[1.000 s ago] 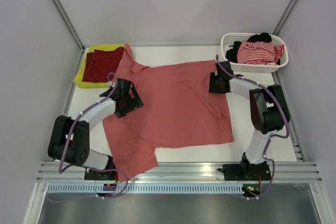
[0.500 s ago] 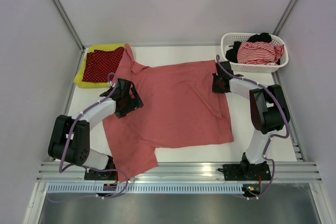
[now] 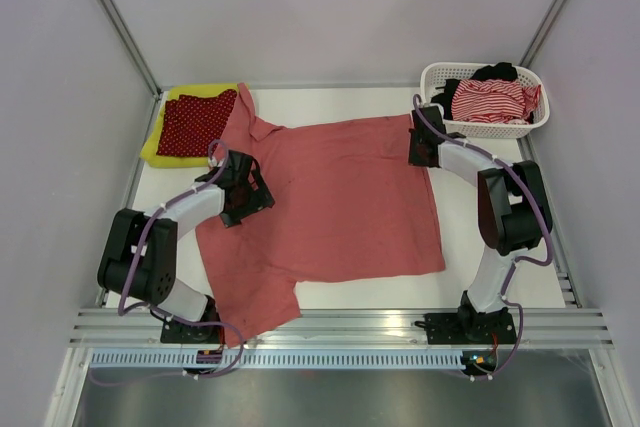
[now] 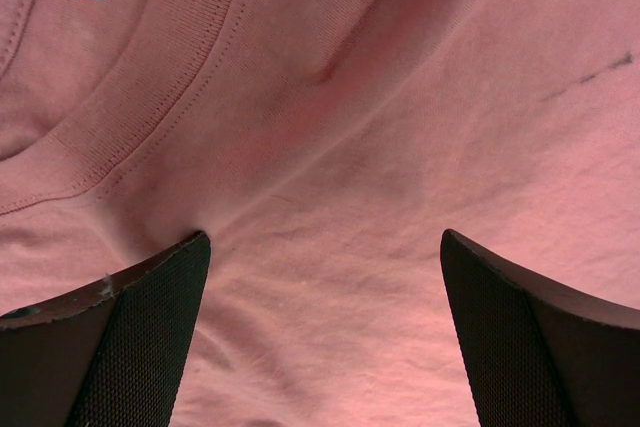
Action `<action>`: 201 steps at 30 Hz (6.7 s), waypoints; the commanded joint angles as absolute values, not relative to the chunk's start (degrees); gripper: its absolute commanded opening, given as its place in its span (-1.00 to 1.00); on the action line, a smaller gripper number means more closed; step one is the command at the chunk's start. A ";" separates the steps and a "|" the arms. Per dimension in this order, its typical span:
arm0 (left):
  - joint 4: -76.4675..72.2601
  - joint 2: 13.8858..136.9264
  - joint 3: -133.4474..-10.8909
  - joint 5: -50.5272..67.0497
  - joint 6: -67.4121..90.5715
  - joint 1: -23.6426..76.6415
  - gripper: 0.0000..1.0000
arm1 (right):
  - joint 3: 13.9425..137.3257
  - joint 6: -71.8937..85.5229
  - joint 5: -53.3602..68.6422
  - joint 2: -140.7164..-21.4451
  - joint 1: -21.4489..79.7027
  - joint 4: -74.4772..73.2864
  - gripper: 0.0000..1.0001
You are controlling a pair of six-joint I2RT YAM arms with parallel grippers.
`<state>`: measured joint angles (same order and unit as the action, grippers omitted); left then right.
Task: Fold and stack the mixed laundry pile
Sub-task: Fold the T-shirt at the center of the board.
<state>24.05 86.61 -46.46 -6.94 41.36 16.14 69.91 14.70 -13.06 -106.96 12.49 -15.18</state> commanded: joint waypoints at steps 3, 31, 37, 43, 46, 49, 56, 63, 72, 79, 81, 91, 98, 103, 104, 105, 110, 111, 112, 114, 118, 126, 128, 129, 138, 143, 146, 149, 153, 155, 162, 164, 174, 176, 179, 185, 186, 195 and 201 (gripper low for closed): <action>22.32 88.07 -47.99 -6.50 39.90 16.08 0.99 | 74.78 13.80 -18.10 -108.19 11.78 -18.54 -0.99; 23.55 80.95 -50.27 -3.16 39.99 16.08 0.99 | 81.55 14.06 -1.32 -108.62 14.41 -19.16 0.96; 23.55 82.61 -50.71 -3.95 39.81 16.08 0.99 | 89.20 13.45 -1.41 -117.32 14.68 -20.74 0.96; 23.55 84.81 -50.63 -4.57 39.99 16.08 0.99 | 97.20 12.75 -4.30 -126.46 14.68 -22.15 0.96; 23.47 85.95 -50.71 -5.36 39.90 16.08 0.99 | 100.80 12.57 -8.34 -130.24 14.68 -22.41 0.96; 23.55 86.83 -50.71 -5.98 39.99 16.00 0.99 | 104.14 13.53 -10.89 -133.59 14.15 -22.59 0.96; 23.55 89.03 -50.54 -7.03 40.17 16.00 0.99 | 106.43 15.29 -14.33 -135.79 13.10 -21.80 0.96; 23.20 92.36 -52.38 -7.56 40.17 16.00 0.99 | 106.35 10.47 -10.99 -132.28 13.01 -20.74 0.96; 22.41 98.44 -57.57 -8.17 40.87 16.00 0.99 | 91.44 12.47 -11.15 -113.75 16.96 -16.71 0.96; 22.41 98.35 -56.08 -7.56 40.60 16.00 0.99 | 59.91 24.42 -10.55 -93.37 20.74 -13.18 0.96; 22.41 98.26 -55.55 -6.86 40.61 16.08 0.99 | 54.69 28.80 -9.06 -91.15 21.62 -12.57 0.96; 21.36 102.65 -58.70 -3.96 39.90 16.26 0.99 | 47.02 31.29 -7.74 -95.52 18.55 -9.58 0.96; 21.45 108.36 -65.82 -0.71 38.67 17.75 0.99 | 48.95 29.97 -9.05 -97.56 9.95 -10.19 0.96; 21.36 110.21 -70.57 0.87 37.45 19.60 0.99 | 51.41 28.48 -9.76 -97.30 5.46 -11.25 0.96; 21.44 111.08 -71.71 1.75 36.92 19.86 0.99 | 51.85 28.04 -9.32 -97.12 4.58 -11.42 0.96; 21.62 111.44 -73.55 2.11 36.48 20.39 0.99 | 52.55 27.86 -8.62 -96.86 4.48 -11.60 0.96; 23.55 103.32 -70.16 3.17 36.47 22.06 0.99 | 52.03 27.95 -3.43 -90.45 4.57 -11.42 0.96; 23.82 100.75 -68.22 2.64 36.74 22.67 0.99 | 50.99 28.12 -3.51 -87.48 4.57 -11.51 0.96; 24.25 97.42 -66.12 0.55 37.17 22.85 0.99 | 50.19 28.82 -3.78 -85.71 4.57 -11.69 0.96; 28.55 88.30 -60.16 -1.91 39.71 23.11 0.99 | 47.65 29.70 -5.18 -80.54 4.66 -11.95 0.96; 41.81 75.63 -50.82 -6.67 47.00 23.03 0.99 | 43.95 32.69 -9.04 -73.05 4.57 -13.71 0.96; 48.51 64.51 -32.19 6.76 53.86 24.25 0.99 | 41.49 33.22 -10.63 -68.73 4.48 -14.77 0.96; 48.17 65.12 -30.86 7.73 55.36 25.74 0.99 | 41.31 33.14 -10.81 -68.99 4.48 -14.76 0.96; 48.34 65.47 -30.85 7.65 56.59 27.58 0.99 | 41.31 33.05 -10.64 -69.43 4.48 -14.77 0.96; 45.70 63.21 -25.84 6.33 66.09 34.27 0.72 | 41.57 32.70 -10.46 -70.31 4.48 -15.12 0.96; 45.97 61.96 -26.01 3.17 68.38 34.80 0.10 | 40.70 33.40 -11.34 -68.39 4.48 -15.91 0.96; 45.88 62.84 -26.72 2.37 68.03 34.80 -0.48 | 39.99 34.36 -13.00 -66.63 4.40 -17.22 0.96; 45.44 62.93 -26.98 2.37 66.89 34.80 -0.95 | 39.11 37.33 -16.34 -63.73 4.13 -20.90 0.96; 45.70 60.48 -28.21 4.65 63.73 34.80 -0.95 | 37.36 41.74 -19.77 -58.90 2.55 -31.17 0.96; 45.88 57.67 -28.48 6.23 62.50 34.80 -0.95 | 36.30 43.85 -19.43 -56.88 1.23 -34.09 0.96; 50.53 53.18 -29.44 10.54 59.15 34.80 -0.95 | 27.60 51.06 -12.57 -52.64 0.44 -34.20 0.92; 51.93 51.95 -30.05 11.77 58.45 34.80 -0.95 | 26.64 51.59 -12.48 -54.13 0.44 -32.18 0.78; 57.04 48.34 -35.59 12.39 55.55 34.80 -0.95 | 23.73 50.54 -9.14 -62.49 -1.14 -22.15 -0.40; 57.57 47.46 -35.86 13.18 55.37 34.80 -0.95 | 23.29 50.36 -9.49 -61.35 -1.14 -23.02 -0.81; 59.32 45.97 -36.38 14.67 55.28 34.80 -0.95 | 23.38 50.80 -9.40 -55.14 -1.14 -26.61 -0.99; 63.01 42.10 -37.88 18.98 54.84 34.80 -0.95 | 28.12 50.89 -11.34 -41.23 -1.23 -43.20 -0.99; 63.28 41.32 -38.14 20.72 54.50 34.80 -0.95 | 28.82 50.89 -10.99 -40.09 -1.23 -45.33 -0.99; 71.10 37.79 -41.91 23.47 54.32 34.80 -0.95 | 35.41 49.13 -8.61 -32.79 -1.14 -58.97 -0.99; 72.59 34.99 -46.48 27.07 54.75 34.80 -0.95 | 39.46 46.33 -13.27 -36.38 -0.53 -64.16 -0.99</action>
